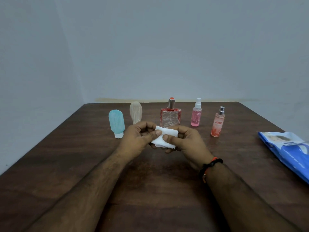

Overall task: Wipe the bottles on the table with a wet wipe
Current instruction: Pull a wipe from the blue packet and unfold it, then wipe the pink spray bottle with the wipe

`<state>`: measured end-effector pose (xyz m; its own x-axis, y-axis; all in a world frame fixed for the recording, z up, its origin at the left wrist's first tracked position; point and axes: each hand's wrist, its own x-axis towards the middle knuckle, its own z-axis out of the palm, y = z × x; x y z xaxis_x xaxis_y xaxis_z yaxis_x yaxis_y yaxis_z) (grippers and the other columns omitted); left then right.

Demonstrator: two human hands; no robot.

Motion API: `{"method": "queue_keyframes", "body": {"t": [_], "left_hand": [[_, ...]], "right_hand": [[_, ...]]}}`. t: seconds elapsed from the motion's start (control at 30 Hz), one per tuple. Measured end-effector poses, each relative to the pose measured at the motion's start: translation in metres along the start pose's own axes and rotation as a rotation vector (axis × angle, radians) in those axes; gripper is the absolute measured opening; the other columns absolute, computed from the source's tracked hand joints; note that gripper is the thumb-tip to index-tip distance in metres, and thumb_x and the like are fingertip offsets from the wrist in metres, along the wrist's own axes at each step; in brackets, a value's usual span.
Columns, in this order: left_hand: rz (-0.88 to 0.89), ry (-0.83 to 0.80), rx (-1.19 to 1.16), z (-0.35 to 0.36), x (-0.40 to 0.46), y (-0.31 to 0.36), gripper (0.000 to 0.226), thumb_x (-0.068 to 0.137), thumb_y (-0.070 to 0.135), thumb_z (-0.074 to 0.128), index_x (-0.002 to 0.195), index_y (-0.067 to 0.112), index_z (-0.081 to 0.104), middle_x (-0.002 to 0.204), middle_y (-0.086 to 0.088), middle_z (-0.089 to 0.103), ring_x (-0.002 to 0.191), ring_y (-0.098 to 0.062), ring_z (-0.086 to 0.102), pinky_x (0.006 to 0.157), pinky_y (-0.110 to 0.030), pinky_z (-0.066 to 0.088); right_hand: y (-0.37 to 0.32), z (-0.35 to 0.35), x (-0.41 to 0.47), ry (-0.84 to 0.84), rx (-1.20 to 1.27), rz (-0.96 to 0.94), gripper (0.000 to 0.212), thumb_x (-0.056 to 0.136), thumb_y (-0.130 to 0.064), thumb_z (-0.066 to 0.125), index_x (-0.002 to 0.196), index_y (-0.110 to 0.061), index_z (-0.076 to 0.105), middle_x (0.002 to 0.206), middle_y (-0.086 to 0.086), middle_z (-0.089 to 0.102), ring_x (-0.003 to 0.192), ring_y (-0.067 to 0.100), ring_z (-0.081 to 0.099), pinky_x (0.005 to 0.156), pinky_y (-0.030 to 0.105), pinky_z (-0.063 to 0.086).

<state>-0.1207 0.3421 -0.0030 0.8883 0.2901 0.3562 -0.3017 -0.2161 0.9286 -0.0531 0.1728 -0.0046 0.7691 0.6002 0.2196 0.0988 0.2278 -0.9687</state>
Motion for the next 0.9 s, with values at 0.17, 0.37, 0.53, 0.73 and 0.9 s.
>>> {"method": "queue_keyframes", "body": {"t": [0.17, 0.37, 0.53, 0.73, 0.9], "left_hand": [[0.010, -0.029, 0.034, 0.012, 0.007, 0.015, 0.030, 0.086, 0.036, 0.064, 0.103, 0.013, 0.070, 0.085, 0.001, 0.074, 0.074, -0.018, 0.070, 0.065, -0.034, 0.061], [0.047, 0.075, 0.144, 0.070, 0.036, 0.025, 0.012, 0.093, 0.030, 0.066, 0.101, 0.021, 0.068, 0.081, 0.001, 0.070, 0.065, -0.009, 0.067, 0.052, -0.030, 0.054], [0.066, 0.081, 0.256, 0.134, 0.072, 0.025, 0.023, 0.089, 0.031, 0.072, 0.110, 0.022, 0.067, 0.100, 0.010, 0.069, 0.084, -0.006, 0.068, 0.074, -0.026, 0.056], [0.092, 0.217, 0.420, 0.166, 0.114, 0.011, 0.047, 0.089, 0.028, 0.070, 0.131, 0.018, 0.053, 0.125, 0.001, 0.060, 0.101, -0.005, 0.059, 0.075, -0.010, 0.043], [0.039, 0.274, 0.580, 0.179, 0.143, -0.004, 0.060, 0.090, 0.023, 0.066, 0.144, 0.014, 0.040, 0.141, -0.007, 0.050, 0.122, -0.024, 0.053, 0.092, -0.026, 0.040]], "right_hand": [[-0.013, -0.019, -0.003, 0.069, -0.041, 0.002, 0.019, 0.085, -0.002, 0.070, 0.104, -0.005, 0.069, 0.095, 0.013, 0.076, 0.080, 0.031, 0.074, 0.058, 0.030, 0.059], [-0.029, -0.059, -0.023, 0.215, -0.063, -0.021, 0.017, 0.085, 0.002, 0.069, 0.100, -0.006, 0.070, 0.090, 0.011, 0.076, 0.075, 0.028, 0.074, 0.053, 0.029, 0.058], [-0.032, -0.088, -0.039, 0.263, -0.112, -0.034, 0.015, 0.085, 0.004, 0.068, 0.094, -0.008, 0.071, 0.088, 0.018, 0.075, 0.071, 0.030, 0.073, 0.053, 0.030, 0.059], [-0.031, -0.111, -0.046, 0.268, -0.126, -0.043, 0.015, 0.085, 0.003, 0.068, 0.099, -0.003, 0.071, 0.087, 0.016, 0.076, 0.068, 0.027, 0.072, 0.054, 0.031, 0.059], [-0.032, -0.120, -0.044, 0.250, -0.147, -0.046, 0.016, 0.086, 0.002, 0.068, 0.096, -0.010, 0.073, 0.088, 0.008, 0.077, 0.070, 0.025, 0.073, 0.054, 0.029, 0.059]]}}
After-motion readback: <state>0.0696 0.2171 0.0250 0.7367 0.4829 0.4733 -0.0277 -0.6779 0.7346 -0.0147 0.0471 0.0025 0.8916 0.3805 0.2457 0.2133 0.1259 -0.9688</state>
